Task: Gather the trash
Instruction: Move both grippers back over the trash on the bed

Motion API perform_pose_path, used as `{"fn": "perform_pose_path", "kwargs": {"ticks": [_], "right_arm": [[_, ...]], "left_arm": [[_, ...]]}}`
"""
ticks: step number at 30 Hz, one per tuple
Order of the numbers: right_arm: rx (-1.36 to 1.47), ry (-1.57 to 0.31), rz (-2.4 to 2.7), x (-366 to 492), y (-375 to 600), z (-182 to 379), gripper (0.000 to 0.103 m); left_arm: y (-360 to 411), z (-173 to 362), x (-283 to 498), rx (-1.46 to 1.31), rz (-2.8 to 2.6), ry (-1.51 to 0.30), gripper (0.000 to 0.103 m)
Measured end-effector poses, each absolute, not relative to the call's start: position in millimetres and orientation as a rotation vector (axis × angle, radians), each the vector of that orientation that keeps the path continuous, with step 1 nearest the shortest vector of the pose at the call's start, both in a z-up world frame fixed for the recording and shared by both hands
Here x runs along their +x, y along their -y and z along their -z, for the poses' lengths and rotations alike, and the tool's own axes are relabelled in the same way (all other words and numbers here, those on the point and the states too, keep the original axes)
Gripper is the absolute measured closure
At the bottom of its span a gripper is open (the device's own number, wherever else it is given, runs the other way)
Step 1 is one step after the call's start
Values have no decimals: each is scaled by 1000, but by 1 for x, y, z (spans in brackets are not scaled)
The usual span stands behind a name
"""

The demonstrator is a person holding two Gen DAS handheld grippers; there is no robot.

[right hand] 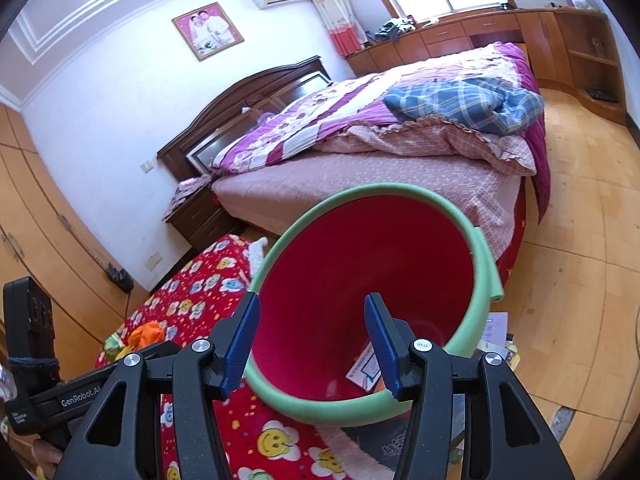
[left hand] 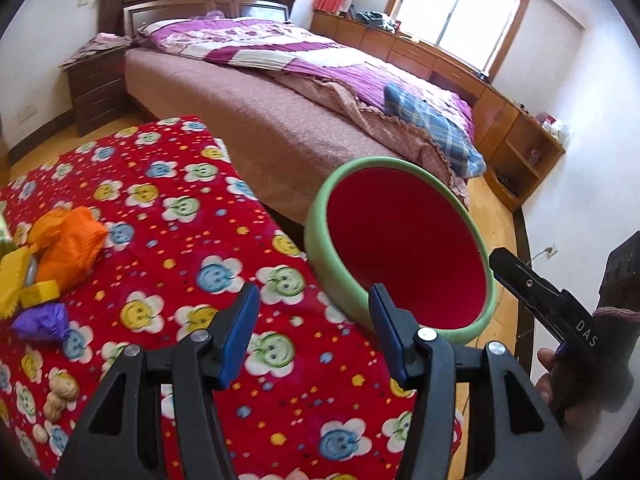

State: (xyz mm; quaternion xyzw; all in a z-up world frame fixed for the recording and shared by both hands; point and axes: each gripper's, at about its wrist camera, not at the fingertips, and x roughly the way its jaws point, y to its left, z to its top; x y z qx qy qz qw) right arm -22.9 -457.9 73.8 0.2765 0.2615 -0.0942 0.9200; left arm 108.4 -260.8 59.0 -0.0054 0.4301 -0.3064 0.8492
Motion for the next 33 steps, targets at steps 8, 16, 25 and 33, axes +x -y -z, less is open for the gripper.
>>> {"fn": "perform_pose_path", "kwargs": {"ticks": [8, 16, 25, 33], "right_arm": [[556, -558, 151, -18, 436, -79, 47], [529, -572, 114, -14, 411, -85, 47], [511, -614, 54, -2, 377, -85, 47], [458, -648, -17, 19, 342, -94, 47]], "left_arm": [[229, -62, 106, -51, 591, -904, 46], [195, -66, 101, -93, 538, -898, 46], [155, -73, 98, -116, 474, -882, 46], [106, -88, 109, -128, 383, -843, 46]]}}
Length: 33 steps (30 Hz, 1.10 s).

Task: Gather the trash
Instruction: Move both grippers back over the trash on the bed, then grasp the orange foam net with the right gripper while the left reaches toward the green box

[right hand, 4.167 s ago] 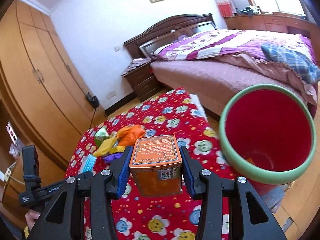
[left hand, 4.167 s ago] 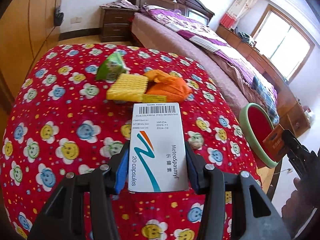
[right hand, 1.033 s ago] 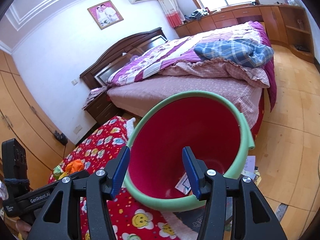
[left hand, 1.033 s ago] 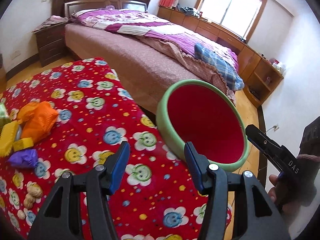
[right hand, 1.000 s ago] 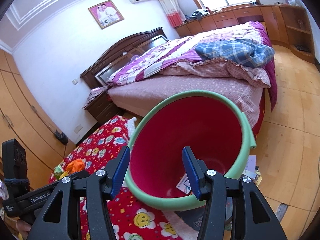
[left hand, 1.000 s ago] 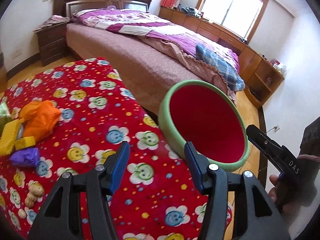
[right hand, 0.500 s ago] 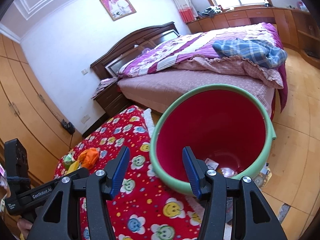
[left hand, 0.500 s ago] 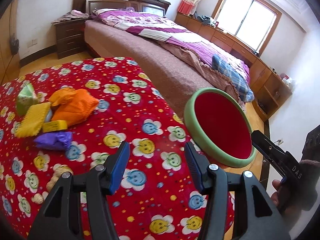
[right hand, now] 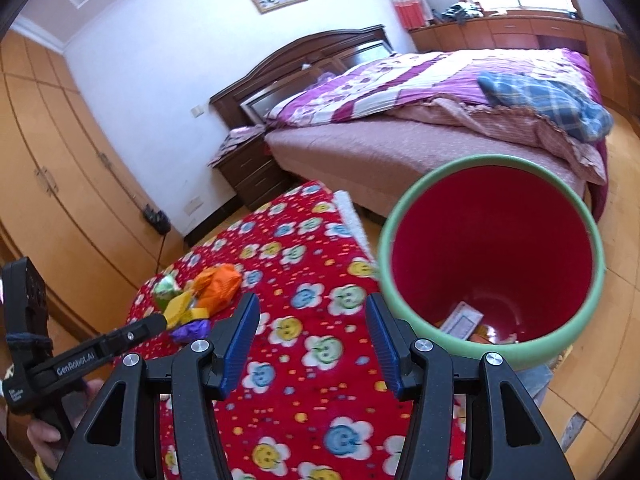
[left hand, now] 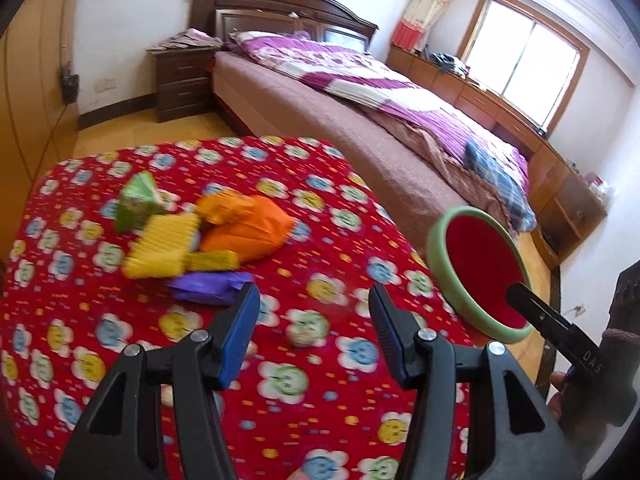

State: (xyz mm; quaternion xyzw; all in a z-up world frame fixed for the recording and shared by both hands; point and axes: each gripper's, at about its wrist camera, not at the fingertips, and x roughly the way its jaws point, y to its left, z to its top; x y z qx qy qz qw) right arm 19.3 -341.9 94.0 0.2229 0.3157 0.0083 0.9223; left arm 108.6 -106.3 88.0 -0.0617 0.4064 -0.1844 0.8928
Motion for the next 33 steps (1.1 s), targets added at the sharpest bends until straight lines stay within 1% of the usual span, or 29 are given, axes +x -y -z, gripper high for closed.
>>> {"fn": "perform_pose_path", "kwargs": {"ticks": [3, 5, 6, 7, 15, 23, 26, 28, 33], "right_arm": [[441, -657, -41, 28, 330, -97, 46], [433, -664, -53, 36, 321, -99, 40], [432, -664, -57, 39, 318, -99, 32], [429, -661, -62, 44, 313, -100, 29], [391, -683, -92, 80, 285, -106, 29], [360, -721, -123, 116, 260, -95, 29], [351, -730, -127, 126, 255, -88, 29], [352, -737, -126, 131, 253, -84, 28], [371, -769, -116, 144, 254, -69, 28]], "left_arm": [[84, -93, 117, -131, 336, -822, 46], [72, -96, 123, -127, 309, -815, 46], [64, -97, 127, -125, 288, -812, 46], [57, -97, 130, -125, 272, -808, 46], [0, -97, 161, -132, 167, -795, 46], [-33, -71, 206, -149, 104, -845, 45], [-35, -60, 223, -169, 102, -862, 42], [-33, -53, 232, -185, 115, -869, 39], [-17, -34, 255, -170, 140, -890, 38]]}}
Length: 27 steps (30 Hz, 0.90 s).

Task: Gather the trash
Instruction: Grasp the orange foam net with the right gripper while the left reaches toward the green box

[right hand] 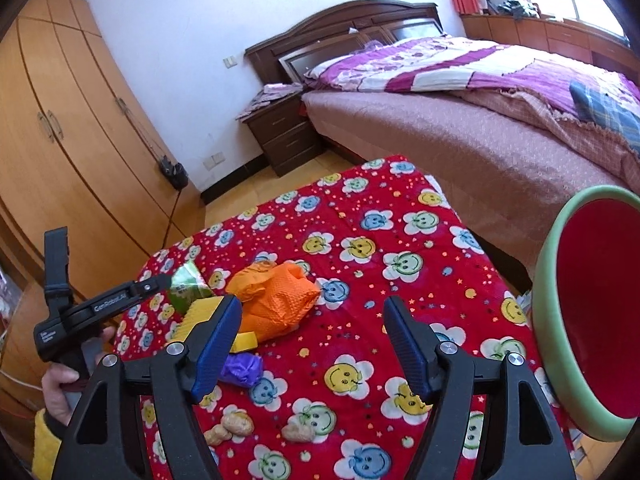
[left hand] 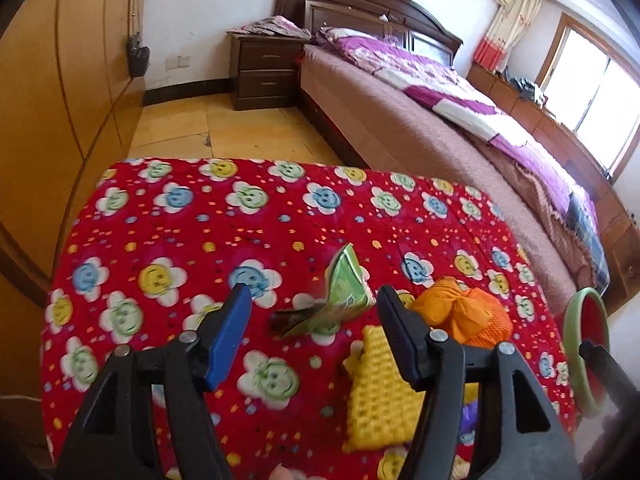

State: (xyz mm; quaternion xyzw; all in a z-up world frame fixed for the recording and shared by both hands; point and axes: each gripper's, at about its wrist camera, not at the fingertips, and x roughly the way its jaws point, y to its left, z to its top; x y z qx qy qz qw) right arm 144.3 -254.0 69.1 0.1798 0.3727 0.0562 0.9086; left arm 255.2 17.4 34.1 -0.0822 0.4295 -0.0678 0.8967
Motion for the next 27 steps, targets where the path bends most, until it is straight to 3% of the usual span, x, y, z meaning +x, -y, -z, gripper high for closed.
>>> {"fn": "perform_pose_path", "kwargs": {"ticks": [6, 8, 9, 11, 13, 16, 26, 27], "right_arm": [[381, -802, -109, 155, 255, -54, 28], [379, -816, -108, 158, 254, -49, 28], [377, -822, -110, 161, 253, -47, 28], [370, -828, -115, 164, 250, -44, 28], [361, -830, -123, 168, 247, -42, 28], [345, -840, -137, 177, 240, -37, 28], [320, -880, -210, 202, 212, -16, 30], [320, -881, -223, 203, 210, -14, 41]], "left_arm": [[-2, -11, 277, -157, 153, -950, 41], [-1, -7, 277, -179, 157, -949, 49], [0, -6, 276, -185, 163, -951, 60], [-1, -1, 276, -213, 198, -973, 69], [-1, 2, 273, -228, 220, -971, 85], [-2, -2, 266, -234, 229, -937, 93], [-9, -19, 247, -251, 240, -867, 100], [-9, -20, 244, -259, 247, -862, 100]]}}
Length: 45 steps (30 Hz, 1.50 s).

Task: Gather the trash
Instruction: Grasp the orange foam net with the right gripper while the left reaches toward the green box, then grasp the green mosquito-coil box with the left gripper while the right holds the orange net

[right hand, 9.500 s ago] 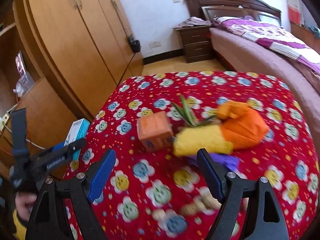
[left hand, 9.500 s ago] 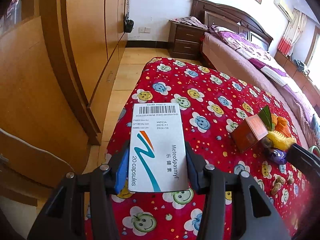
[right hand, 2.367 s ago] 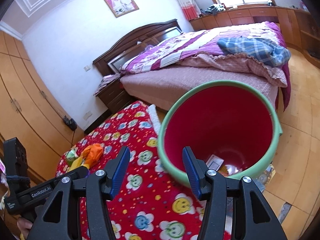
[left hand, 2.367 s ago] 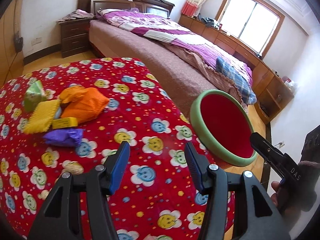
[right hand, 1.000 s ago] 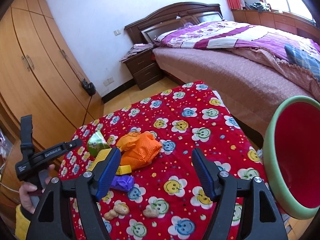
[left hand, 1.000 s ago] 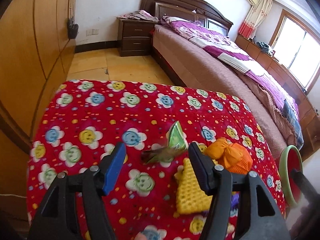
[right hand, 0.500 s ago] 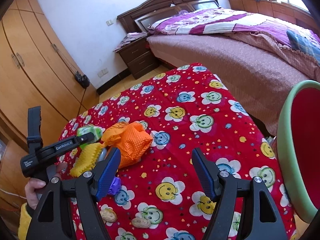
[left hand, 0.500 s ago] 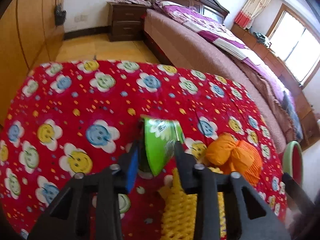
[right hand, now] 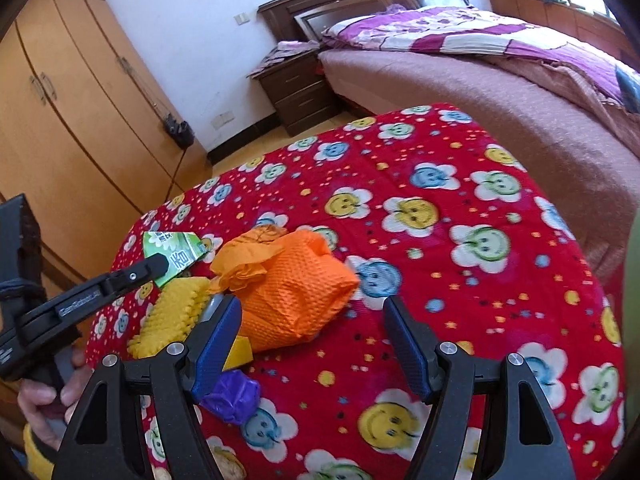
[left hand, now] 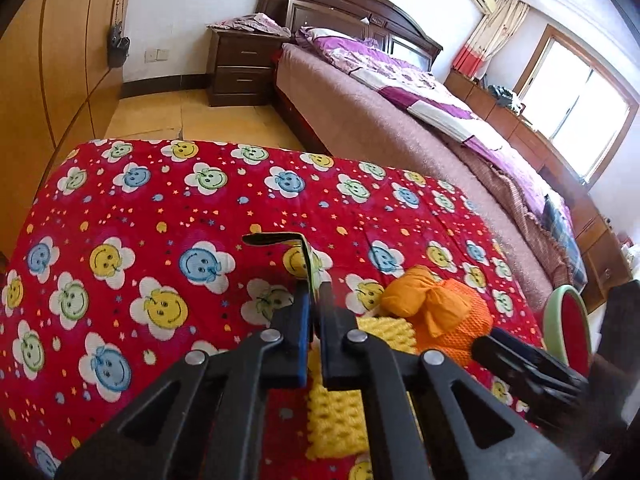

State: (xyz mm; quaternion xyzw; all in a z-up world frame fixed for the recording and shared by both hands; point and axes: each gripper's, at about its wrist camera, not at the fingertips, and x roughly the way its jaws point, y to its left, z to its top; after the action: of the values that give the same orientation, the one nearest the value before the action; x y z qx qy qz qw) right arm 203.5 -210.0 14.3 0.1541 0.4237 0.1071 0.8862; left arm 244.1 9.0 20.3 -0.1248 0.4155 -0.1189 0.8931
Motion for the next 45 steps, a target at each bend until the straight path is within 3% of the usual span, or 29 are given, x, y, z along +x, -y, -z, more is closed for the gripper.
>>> {"fn": "perform_pose_path", "kwargs": {"ticks": [1, 4, 7, 29, 42, 45], "right_arm": [[314, -893, -238, 205, 207, -12, 56], [305, -908, -262, 204, 202, -8, 83], [315, -886, -273, 193, 203, -14, 92], [387, -606, -170, 63, 266, -96, 95], [427, -569, -85, 10, 313, -100, 95], [443, -566, -78, 2, 321, -98, 95]], "left_arm": [[-10, -21, 242, -262, 249, -857, 100], [-9, -29, 229, -267, 259, -828, 101], [-9, -38, 217, -278, 275, -801, 101], [26, -106, 121, -335, 464, -648, 102], [75, -101, 95, -251, 520, -733, 103], [82, -92, 86, -194, 507, -772, 97]]}}
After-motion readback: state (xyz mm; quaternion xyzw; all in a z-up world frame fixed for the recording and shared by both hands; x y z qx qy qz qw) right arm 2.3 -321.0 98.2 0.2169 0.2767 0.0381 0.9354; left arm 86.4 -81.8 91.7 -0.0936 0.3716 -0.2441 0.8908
